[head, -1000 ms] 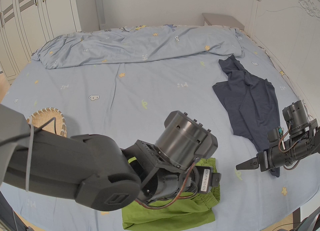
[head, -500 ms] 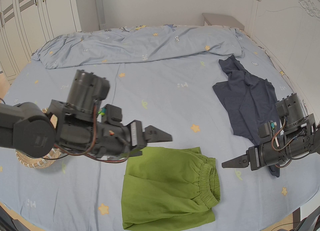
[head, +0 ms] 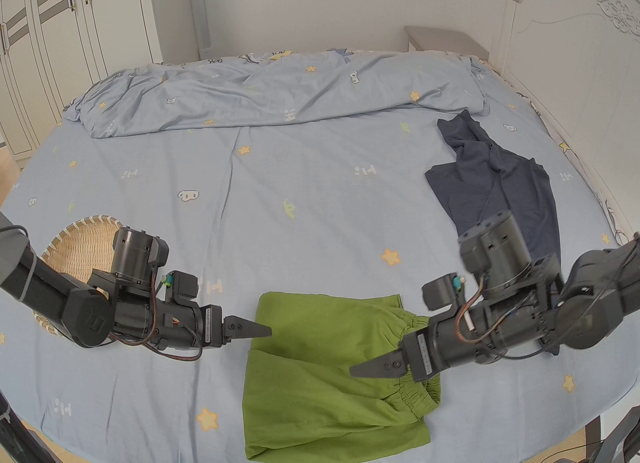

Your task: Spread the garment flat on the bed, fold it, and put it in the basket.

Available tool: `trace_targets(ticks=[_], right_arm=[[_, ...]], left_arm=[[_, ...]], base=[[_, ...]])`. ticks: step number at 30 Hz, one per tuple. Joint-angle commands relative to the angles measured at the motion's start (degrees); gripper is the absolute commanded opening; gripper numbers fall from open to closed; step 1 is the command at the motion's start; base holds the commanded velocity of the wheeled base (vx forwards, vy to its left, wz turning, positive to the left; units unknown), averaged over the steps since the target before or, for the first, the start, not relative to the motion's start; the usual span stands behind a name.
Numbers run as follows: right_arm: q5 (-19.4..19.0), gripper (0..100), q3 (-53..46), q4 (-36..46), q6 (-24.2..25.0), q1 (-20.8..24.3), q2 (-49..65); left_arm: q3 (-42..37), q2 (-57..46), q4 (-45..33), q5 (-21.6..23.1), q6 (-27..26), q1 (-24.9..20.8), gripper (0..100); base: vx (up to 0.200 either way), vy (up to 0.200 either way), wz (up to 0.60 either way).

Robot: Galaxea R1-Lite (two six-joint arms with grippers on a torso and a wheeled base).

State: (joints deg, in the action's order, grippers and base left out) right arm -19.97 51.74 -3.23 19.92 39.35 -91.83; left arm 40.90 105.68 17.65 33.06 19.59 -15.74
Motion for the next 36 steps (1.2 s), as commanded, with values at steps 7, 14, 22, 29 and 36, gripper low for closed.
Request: trace_targets(ticks=[7,14,22,29,36], right_arm=[[-0.1,100,-5.5,0.2,0.3,2.8,-7.7],[-0.1,100,-11.9,0.5,0.2,-0.2,-7.7],[-0.4,100,-13.6,-0.1,0.3,-0.8,-7.7],[-0.5,100,-18.4,-10.7,0.4,-0.9,-7.6],[-0.5,100,-19.9,-14.5,0.4,-0.9,-7.6]], left_arm=[[-1.0,6.4,3.1,0.6,-0.4,-0.8,100],[-1.2,11.8,8.8,0.6,0.0,-2.8,100],[-1.1,11.7,9.1,1.0,1.5,-4.7,100],[-1.2,11.7,10.6,3.4,2.1,-8.5,100],[-1.7,11.8,11.7,3.4,2.1,-11.2,100]], base=[[0.0,0.0,0.0],[0.0,0.0,0.0],[0.0,0.0,0.0],[0.0,0.0,0.0],[0.0,0.0,0.0]])
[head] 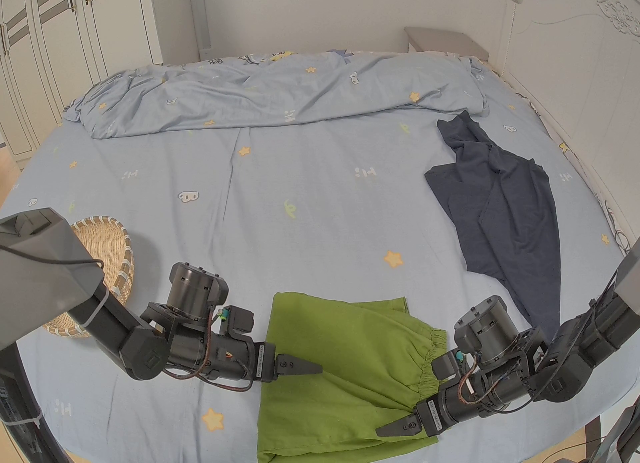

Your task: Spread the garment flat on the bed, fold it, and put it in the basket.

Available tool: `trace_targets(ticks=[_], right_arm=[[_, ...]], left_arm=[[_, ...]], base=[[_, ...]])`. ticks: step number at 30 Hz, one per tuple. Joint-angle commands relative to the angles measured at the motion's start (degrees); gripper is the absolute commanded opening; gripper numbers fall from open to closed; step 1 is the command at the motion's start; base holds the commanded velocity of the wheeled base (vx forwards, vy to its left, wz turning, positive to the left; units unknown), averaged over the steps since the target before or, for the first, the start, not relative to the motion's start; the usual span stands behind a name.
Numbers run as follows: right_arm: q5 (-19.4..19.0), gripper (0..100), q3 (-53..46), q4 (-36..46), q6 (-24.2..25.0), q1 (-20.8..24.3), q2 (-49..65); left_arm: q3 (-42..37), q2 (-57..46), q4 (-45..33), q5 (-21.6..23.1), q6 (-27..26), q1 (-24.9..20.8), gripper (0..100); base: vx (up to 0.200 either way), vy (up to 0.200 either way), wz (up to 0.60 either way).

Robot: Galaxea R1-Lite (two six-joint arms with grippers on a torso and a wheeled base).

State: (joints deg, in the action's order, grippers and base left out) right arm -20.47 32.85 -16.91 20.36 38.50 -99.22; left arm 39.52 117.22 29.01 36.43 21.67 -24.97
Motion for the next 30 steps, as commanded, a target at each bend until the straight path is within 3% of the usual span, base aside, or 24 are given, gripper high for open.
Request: trace_targets(ticks=[1,5,9,13,14,20,27,29,30], right_arm=[[0.0,100,-1.0,-0.9,-0.1,0.0,-0.2],[0.0,100,-1.4,-2.0,-0.1,0.0,-0.1],[0.0,100,-4.5,-9.7,0.4,0.0,0.0],[0.0,100,-4.6,-10.2,0.4,-0.1,0.1],[0.0,100,-4.6,-10.2,0.4,-0.1,0.1],[0.1,100,-4.2,-10.6,0.5,-0.6,0.5],[0.0,100,-0.3,-11.5,0.1,-5.3,4.8],[0.0,100,1.5,-10.8,0.0,-7.1,6.2],[0.0,100,6.1,-10.2,0.8,-10.7,8.3]], left_arm=[[-0.3,0.3,0.4,0.0,0.0,-2.2,100],[-0.3,0.7,0.5,0.0,0.0,-3.3,100],[-0.4,2.0,2.5,0.0,2.1,-5.3,100],[-0.5,2.2,3.3,0.0,3.5,-5.4,100],[-0.5,2.2,3.3,0.0,3.5,-5.4,0],[-0.5,1.3,3.4,-0.7,3.6,-6.0,0],[-2.4,-4.5,3.3,-0.6,4.3,-4.8,0],[-2.3,-6.7,3.2,-0.3,6.5,-4.0,0],[0.0,-10.4,2.5,-0.4,12.3,-3.3,0]], base=[[0.0,0.0,0.0],[0.0,0.0,0.0],[0.0,0.0,0.0],[0.0,0.0,0.0],[0.0,0.0,0.0],[0.0,0.0,0.0],[0.0,0.0,0.0],[0.0,0.0,0.0],[0.0,0.0,0.0]])
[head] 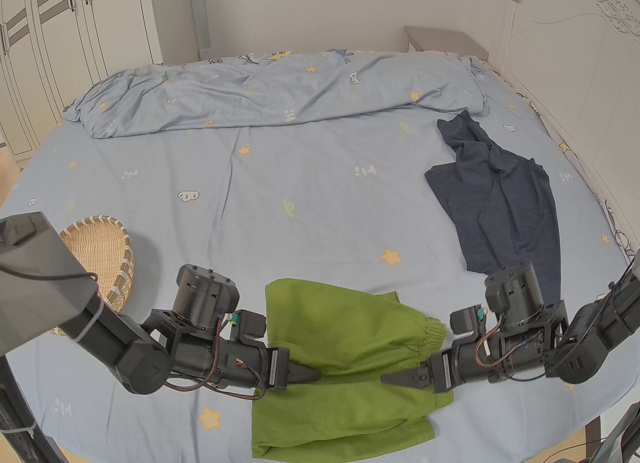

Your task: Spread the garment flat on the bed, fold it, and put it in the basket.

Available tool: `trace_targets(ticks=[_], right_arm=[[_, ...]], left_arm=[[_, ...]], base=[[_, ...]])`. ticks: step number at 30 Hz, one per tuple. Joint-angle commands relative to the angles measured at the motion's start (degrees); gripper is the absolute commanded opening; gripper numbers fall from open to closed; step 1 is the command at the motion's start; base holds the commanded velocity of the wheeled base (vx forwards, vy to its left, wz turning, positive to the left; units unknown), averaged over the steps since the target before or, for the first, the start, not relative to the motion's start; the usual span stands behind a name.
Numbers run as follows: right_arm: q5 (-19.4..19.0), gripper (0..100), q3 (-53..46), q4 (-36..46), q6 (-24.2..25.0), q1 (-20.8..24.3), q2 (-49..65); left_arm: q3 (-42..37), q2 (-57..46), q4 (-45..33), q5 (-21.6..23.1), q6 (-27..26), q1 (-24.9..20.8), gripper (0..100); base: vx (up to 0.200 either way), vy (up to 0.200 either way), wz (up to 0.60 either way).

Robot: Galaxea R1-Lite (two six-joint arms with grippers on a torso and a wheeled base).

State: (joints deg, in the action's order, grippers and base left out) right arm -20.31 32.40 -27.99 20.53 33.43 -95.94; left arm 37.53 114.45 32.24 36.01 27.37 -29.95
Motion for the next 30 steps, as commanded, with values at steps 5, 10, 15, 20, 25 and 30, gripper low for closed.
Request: trace_targets(ticks=[5,10,15,20,25,30], right_arm=[[-0.2,100,10.1,2.0,1.9,-10.6,7.4],[-1.8,100,13.1,5.5,2.0,-18.4,12.4],[-3.9,100,12.7,9.0,2.8,-20.2,14.9],[-3.9,100,12.9,10.3,2.8,-21.0,14.9],[-3.9,100,13.0,10.3,2.8,-22.0,14.7],[-3.9,100,13.0,10.3,2.8,-22.1,14.7]], left_arm=[[6.1,-13.7,-10.0,-0.1,7.8,4.5,0],[12.7,-17.9,-25.6,-0.1,0.8,8.2,0],[15.7,-20.8,-31.5,0.0,-1.4,9.8,0],[19.0,-22.8,-35.6,0.0,-1.4,12.9,0],[19.8,-23.0,-35.9,0.0,-1.8,16.1,0],[19.8,-23.8,-36.1,-0.1,-2.4,16.3,0]], base=[[0.0,0.0,0.0],[0.0,0.0,0.0],[0.0,0.0,0.0],[0.0,0.0,0.0],[0.0,0.0,0.0],[0.0,0.12,0.0]])
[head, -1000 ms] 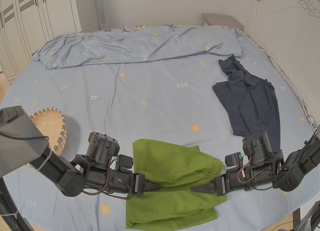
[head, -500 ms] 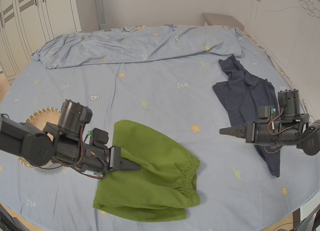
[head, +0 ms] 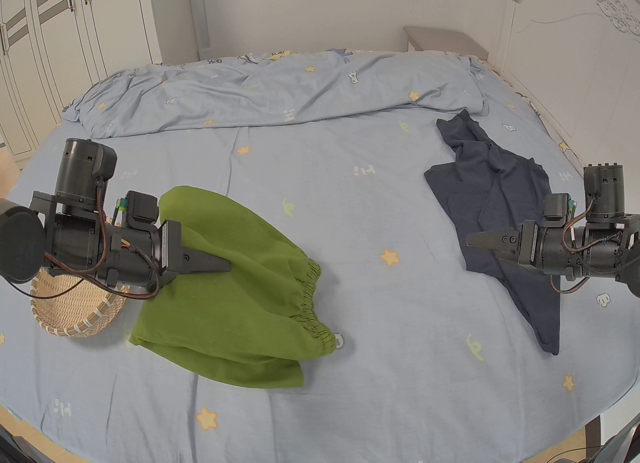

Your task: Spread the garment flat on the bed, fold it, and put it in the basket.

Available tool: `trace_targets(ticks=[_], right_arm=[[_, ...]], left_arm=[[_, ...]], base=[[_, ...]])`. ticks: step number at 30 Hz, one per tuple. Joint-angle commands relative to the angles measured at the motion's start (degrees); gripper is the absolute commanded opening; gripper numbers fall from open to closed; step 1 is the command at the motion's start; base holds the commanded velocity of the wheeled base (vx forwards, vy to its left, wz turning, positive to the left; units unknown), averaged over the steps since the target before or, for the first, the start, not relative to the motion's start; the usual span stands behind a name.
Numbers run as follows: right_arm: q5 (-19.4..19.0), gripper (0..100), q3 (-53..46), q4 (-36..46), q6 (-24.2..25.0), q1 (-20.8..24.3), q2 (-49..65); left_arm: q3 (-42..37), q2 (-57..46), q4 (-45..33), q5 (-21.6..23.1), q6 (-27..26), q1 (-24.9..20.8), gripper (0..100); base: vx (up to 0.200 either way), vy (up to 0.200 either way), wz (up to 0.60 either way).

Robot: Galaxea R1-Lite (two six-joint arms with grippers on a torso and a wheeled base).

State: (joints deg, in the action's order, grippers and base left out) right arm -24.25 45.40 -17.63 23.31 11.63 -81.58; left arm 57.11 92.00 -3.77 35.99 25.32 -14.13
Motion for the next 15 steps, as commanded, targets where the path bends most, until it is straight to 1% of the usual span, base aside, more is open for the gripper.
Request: trace_targets(ticks=[1,4,9,13,15], right_arm=[[0.0,100,0.0,0.0,0.0,-0.3,0.4],[0.0,100,0.0,0.0,0.0,-0.3,0.3],[0.0,100,0.0,0.0,0.0,-0.2,0.3],[0.0,100,0.1,0.0,0.0,-0.4,0.3],[0.0,100,0.3,0.0,0.0,-1.0,0.5]], left_arm=[[0.2,-1.5,-0.2,0.0,-0.7,0.5,0],[0.3,-2.3,-1.4,0.0,-1.9,0.5,0],[0.2,-3.1,-2.4,0.0,-2.3,-0.1,0],[-0.2,-3.1,-2.6,0.0,-2.3,-1.5,0],[-0.6,-3.1,-2.7,0.0,-2.3,-3.1,0]], base=[[0.0,0.2,0.0],[0.0,0.2,0.0],[0.0,0.2,0.0],[0.0,0.2,0.0],[0.0,0.2,0.0]])
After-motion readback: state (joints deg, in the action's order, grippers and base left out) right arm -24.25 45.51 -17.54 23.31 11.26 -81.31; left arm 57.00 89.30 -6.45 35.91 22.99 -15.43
